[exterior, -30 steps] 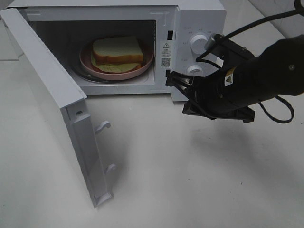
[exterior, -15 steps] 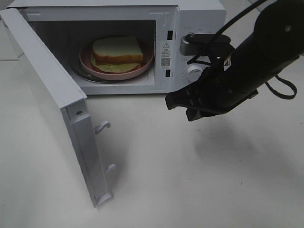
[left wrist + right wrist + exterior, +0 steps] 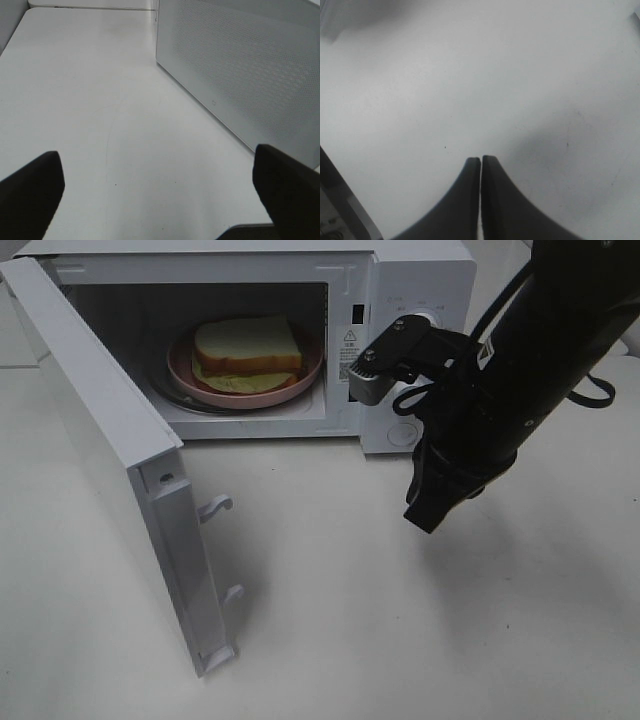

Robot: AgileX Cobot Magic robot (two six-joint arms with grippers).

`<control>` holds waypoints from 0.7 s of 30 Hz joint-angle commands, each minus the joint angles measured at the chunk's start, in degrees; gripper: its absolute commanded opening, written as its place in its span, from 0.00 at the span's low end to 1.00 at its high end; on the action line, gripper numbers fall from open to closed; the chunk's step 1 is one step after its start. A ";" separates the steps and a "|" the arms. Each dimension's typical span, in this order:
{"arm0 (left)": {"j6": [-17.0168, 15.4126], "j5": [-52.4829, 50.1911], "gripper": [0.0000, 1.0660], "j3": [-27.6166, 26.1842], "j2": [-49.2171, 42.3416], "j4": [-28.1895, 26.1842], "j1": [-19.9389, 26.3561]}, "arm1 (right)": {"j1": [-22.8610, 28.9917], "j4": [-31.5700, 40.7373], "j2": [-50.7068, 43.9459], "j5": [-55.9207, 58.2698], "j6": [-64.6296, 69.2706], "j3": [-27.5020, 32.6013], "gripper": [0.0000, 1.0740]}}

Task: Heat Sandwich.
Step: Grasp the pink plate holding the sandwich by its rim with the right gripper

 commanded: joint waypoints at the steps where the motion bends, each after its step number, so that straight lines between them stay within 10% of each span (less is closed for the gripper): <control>1: 0.06 -0.52 0.91 0.11 -0.29 -0.11 0.17 | -0.11 0.06 -0.34 1.55 -10.43 -0.57 0.04; 21: 0.06 -0.52 0.91 0.11 -0.29 -0.11 0.17 | -0.11 -2.29 -0.34 4.01 -52.60 -0.57 0.07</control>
